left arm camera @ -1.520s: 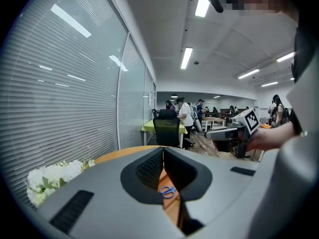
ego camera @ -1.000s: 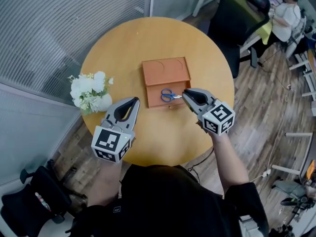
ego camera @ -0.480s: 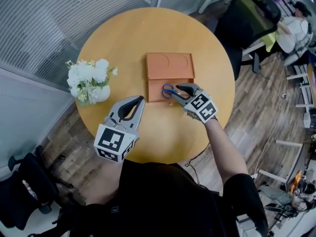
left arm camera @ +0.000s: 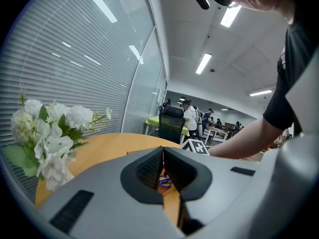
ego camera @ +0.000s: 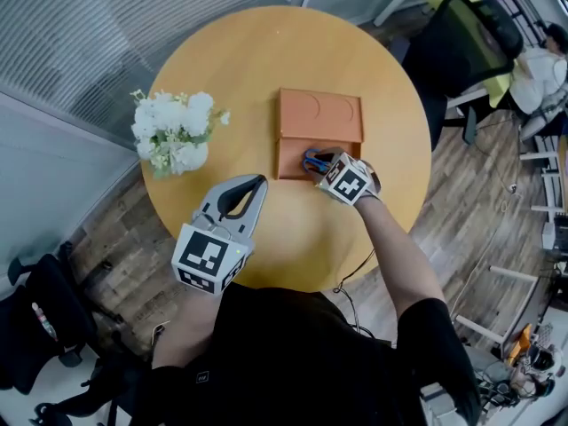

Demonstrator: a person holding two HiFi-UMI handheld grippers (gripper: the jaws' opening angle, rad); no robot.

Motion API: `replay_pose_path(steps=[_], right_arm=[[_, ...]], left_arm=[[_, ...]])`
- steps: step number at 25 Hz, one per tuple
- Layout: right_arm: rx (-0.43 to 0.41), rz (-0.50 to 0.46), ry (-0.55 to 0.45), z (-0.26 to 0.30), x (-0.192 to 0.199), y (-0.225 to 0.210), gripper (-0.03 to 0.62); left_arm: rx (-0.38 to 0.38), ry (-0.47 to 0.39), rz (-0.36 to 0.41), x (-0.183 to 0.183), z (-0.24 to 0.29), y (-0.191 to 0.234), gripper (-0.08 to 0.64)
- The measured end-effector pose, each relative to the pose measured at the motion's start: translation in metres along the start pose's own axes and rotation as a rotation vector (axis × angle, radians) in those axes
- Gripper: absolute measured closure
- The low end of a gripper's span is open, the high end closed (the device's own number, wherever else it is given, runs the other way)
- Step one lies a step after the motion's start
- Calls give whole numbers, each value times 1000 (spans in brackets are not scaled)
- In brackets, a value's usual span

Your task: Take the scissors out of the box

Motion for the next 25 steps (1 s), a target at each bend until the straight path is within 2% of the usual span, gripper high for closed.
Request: replay_pose_path(steps=[13, 18, 25], right_arm=[[11, -32, 142, 34, 7, -12, 468], [-7, -1, 146, 43, 15, -14, 477], [15, -78, 167, 45, 13, -7, 500]], left_arm=[[-28, 42, -12, 12, -15, 16, 545], [-24, 50, -19, 15, -17, 21, 546], [9, 52, -15, 14, -19, 23, 545]])
Point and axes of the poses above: the fingertips, and each gripper's own axes: z forward along the fingers, y to its left, x out of its underside, the point moved 8 cm from there along -z, backward along the fingers, and after that the axes turned 10 degrees about -y, right-handed, at the moved point
